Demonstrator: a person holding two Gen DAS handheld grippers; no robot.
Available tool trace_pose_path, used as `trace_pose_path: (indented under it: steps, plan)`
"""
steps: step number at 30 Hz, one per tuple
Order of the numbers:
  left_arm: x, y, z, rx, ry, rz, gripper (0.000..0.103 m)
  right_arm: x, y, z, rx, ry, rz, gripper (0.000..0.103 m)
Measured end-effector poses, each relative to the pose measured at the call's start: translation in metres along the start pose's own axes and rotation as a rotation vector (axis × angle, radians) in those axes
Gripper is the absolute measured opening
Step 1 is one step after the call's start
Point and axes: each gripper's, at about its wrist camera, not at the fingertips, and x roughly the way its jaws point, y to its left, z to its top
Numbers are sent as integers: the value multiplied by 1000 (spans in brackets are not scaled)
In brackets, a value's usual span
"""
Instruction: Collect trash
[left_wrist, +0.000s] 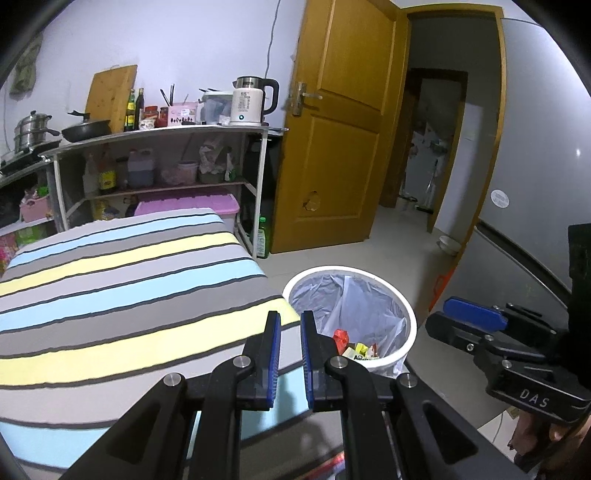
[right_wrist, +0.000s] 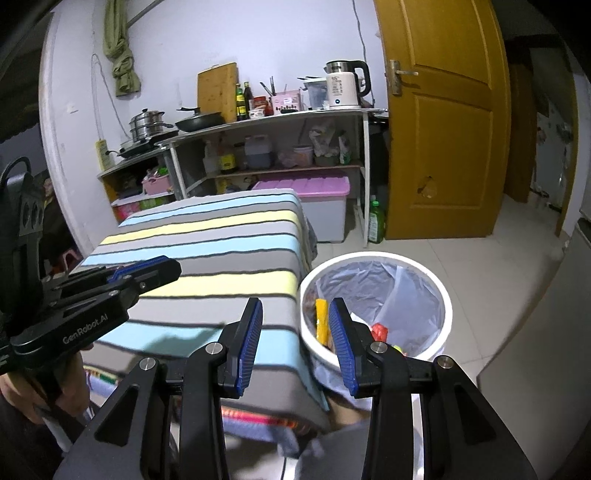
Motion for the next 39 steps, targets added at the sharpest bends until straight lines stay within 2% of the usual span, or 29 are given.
trace_pose_path:
  steps: [13,39]
  plan:
    - [-34,-10,-23,0,-10,38,10,-32,13,-19,-36,-29,20,39]
    - [-38,-11,-24,3,-8,48,10,-31,6,-22,-23,-23,2,39]
